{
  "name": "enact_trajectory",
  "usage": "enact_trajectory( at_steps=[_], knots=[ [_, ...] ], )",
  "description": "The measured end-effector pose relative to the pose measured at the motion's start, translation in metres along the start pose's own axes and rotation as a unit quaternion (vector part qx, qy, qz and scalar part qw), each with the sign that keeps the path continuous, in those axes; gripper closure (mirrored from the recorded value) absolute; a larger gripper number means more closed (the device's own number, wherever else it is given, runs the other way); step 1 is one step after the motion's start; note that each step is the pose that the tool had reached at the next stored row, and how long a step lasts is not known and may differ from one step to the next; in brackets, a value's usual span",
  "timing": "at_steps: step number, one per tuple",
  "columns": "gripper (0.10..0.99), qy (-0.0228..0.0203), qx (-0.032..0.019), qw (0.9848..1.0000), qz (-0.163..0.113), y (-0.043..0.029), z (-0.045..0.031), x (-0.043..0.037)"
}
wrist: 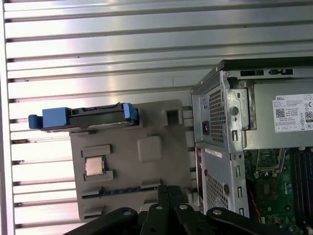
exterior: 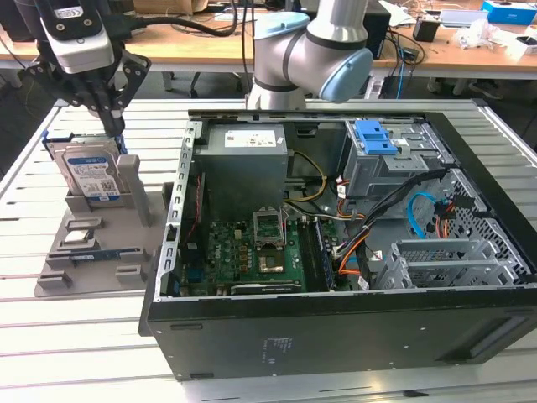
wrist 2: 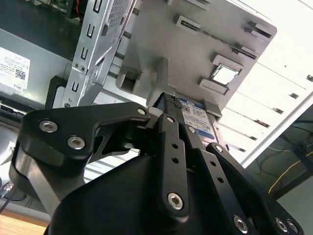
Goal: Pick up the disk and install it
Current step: 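Reach for the disk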
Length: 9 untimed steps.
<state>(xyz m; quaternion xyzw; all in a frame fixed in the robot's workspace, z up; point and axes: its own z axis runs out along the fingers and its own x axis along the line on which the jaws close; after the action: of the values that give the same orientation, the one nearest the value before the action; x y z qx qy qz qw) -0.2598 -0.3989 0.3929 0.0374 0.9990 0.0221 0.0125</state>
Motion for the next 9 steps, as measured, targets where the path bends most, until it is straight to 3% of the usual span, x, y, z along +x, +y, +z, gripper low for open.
enact_trajectory(
  at_steps=[9],
  knots=[
    [0.984,0.0,0.0,1.0,0.0,-0.0012,-0.0004,0.0153]
  ],
)
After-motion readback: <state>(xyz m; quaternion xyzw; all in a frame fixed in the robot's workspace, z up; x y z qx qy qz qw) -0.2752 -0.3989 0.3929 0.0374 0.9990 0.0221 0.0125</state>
